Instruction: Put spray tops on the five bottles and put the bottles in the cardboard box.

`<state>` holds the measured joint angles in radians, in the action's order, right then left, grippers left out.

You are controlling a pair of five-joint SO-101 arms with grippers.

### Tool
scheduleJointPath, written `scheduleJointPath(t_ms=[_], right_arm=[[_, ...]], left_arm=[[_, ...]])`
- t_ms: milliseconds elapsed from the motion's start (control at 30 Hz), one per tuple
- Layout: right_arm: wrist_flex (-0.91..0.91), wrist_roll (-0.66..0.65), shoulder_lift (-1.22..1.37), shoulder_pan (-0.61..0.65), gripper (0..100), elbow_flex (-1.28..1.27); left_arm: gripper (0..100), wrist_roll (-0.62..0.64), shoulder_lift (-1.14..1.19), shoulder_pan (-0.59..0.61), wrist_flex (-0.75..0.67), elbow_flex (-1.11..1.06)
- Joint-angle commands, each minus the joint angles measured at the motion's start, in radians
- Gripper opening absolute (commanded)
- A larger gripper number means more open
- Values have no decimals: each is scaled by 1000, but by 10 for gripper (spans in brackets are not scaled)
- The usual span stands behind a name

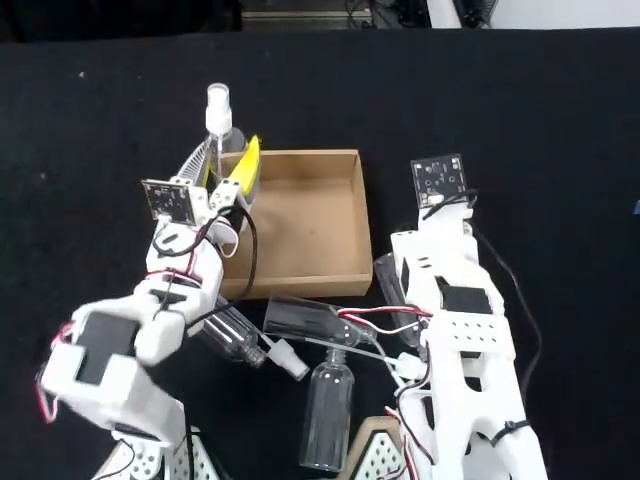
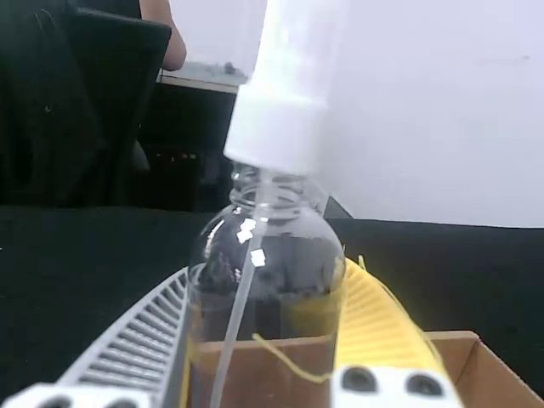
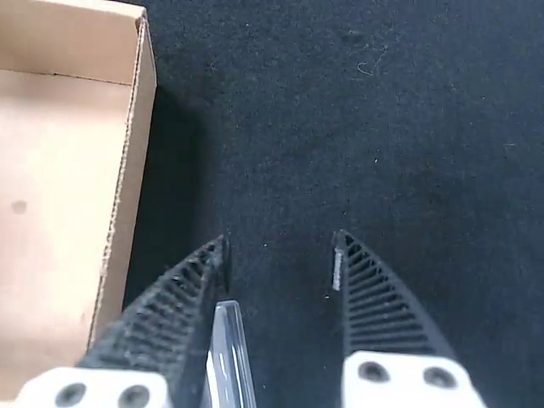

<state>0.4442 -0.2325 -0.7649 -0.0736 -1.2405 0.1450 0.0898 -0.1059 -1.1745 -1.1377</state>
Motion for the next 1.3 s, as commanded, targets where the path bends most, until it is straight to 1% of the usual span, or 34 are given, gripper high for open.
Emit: scheduleJointPath(t_ms=[0, 167, 433, 667, 1067, 1133, 1267], right_arm=[[-25, 5, -41, -17, 179, 4], [-28, 5, -41, -17, 179, -4], [-41, 5, -41, -15, 179, -15], [-41, 5, -41, -15, 179, -16], [-41, 5, -41, -15, 179, -16], [-41, 5, -41, -15, 179, -16], [-41, 5, -41, -15, 179, -18]], left_arm=[[32, 9, 110, 5, -144, 77], [32, 9, 250, -2, -262, 130], [32, 9, 422, -1, -362, 188], [32, 9, 485, 4, -370, 217], [37, 9, 482, 7, -368, 214], [55, 6, 482, 7, -368, 214], [160, -51, 491, 1, -368, 205]])
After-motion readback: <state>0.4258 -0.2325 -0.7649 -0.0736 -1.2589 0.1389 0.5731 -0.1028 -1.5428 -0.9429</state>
